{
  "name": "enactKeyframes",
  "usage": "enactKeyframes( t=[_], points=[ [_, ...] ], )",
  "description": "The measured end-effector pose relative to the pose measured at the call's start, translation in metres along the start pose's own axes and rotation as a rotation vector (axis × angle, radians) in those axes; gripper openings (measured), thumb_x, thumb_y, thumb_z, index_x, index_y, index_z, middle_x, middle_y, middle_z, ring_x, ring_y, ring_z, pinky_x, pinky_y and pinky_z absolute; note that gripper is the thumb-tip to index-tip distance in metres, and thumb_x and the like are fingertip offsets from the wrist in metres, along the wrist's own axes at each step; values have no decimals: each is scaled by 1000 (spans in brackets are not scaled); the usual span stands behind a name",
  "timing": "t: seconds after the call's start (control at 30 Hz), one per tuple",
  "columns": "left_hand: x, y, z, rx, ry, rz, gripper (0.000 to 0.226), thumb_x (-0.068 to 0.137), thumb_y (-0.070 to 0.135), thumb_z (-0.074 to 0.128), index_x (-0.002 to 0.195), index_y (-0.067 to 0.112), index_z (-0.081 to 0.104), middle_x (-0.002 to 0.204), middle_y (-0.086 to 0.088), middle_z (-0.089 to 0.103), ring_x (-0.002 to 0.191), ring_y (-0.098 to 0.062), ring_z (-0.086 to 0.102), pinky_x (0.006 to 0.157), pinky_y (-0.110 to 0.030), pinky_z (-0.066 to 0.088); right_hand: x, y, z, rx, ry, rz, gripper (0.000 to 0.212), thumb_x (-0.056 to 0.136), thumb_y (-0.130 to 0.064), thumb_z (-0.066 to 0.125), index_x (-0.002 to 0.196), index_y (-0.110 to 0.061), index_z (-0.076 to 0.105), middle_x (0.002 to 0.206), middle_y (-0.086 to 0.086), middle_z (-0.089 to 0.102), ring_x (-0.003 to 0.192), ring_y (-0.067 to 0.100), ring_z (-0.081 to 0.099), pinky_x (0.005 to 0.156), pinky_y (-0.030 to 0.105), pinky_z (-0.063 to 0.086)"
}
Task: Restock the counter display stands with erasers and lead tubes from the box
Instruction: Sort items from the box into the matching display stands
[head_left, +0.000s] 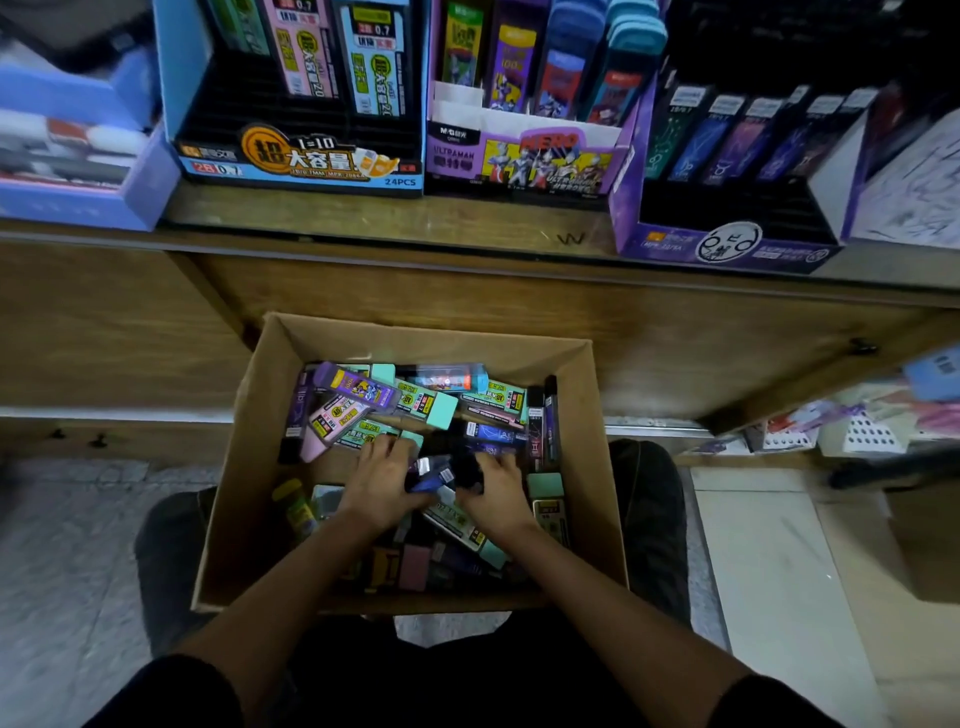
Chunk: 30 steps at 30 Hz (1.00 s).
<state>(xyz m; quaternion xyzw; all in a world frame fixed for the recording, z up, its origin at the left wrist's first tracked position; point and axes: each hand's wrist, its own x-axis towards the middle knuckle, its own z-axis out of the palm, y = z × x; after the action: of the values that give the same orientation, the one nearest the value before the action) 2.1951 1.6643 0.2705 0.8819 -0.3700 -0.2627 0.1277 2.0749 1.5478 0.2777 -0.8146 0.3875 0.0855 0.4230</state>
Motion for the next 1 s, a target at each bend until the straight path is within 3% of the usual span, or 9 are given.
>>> enactKeyframes(
  t=[0.13, 0.33, 0.47, 0.6, 0.67, 0.8, 0.93, 1.0],
  points=[
    [9, -3, -9, -5, -115, -1, 59, 76, 50, 70, 120, 16, 52, 121, -10, 43, 113, -24, 37, 90, -32, 33, 5, -10, -2, 194, 13, 55, 30, 86, -7, 60, 116, -5, 58, 115, 14, 59, 107, 27, 57, 82, 25, 44],
    [15, -11, -25, -148, -114, 18, 37, 88, 33, 62, 111, 6, 53, 119, -15, 52, 103, -22, 49, 70, -23, 27, 12, -15, -3, 251, -69, 150, 50, 81, -8, 69, 126, -6, 49, 119, 12, 60, 100, 20, 58, 80, 26, 48],
    [14, -17, -34, -267, -58, -45, 37, 91, 26, 59, 117, 2, 49, 112, -17, 60, 104, -30, 56, 87, -33, 42, 17, -21, 8, -7, -76, 41, 55, 77, -17, 73, 125, -9, 49, 120, 15, 58, 113, 29, 53, 93, 39, 48],
    [10, -24, -41, -362, -7, -107, 38, 91, 23, 59, 121, 4, 45, 105, -11, 58, 103, -29, 56, 82, -27, 38, 21, -27, 9, -48, -79, 61, 45, 75, -18, 74, 112, -4, 52, 113, 13, 61, 106, 28, 57, 86, 38, 50],
    [9, -29, -42, -410, -19, -125, 42, 90, 20, 61, 126, 5, 43, 114, -14, 58, 109, -30, 54, 88, -29, 39, 24, -30, 10, -60, -91, 89, 38, 75, -21, 75, 103, -3, 59, 107, 11, 63, 100, 26, 60, 79, 34, 51],
    [3, -37, -41, -472, 7, -193, 43, 87, 14, 64, 126, 9, 47, 131, -22, 41, 121, -34, 42, 105, -38, 35, 33, -34, 8, 67, -149, 159, 37, 76, -25, 76, 104, -5, 63, 107, 8, 64, 99, 21, 60, 76, 30, 46],
    [-2, -41, -41, -595, -5, -205, 34, 87, 13, 64, 118, 8, 50, 130, -25, 43, 119, -34, 46, 104, -43, 38, 34, -32, -1, 308, -131, 215, 34, 77, -20, 76, 104, -8, 59, 106, 7, 61, 96, 18, 56, 80, 30, 44],
    [-3, -40, -40, -646, 12, -203, 31, 89, 15, 61, 117, 8, 50, 127, -21, 47, 114, -30, 50, 101, -40, 43, 33, -30, -8, 415, -116, 212, 35, 78, -17, 76, 105, -5, 58, 105, 8, 60, 97, 19, 56, 83, 28, 43]
  ],
)
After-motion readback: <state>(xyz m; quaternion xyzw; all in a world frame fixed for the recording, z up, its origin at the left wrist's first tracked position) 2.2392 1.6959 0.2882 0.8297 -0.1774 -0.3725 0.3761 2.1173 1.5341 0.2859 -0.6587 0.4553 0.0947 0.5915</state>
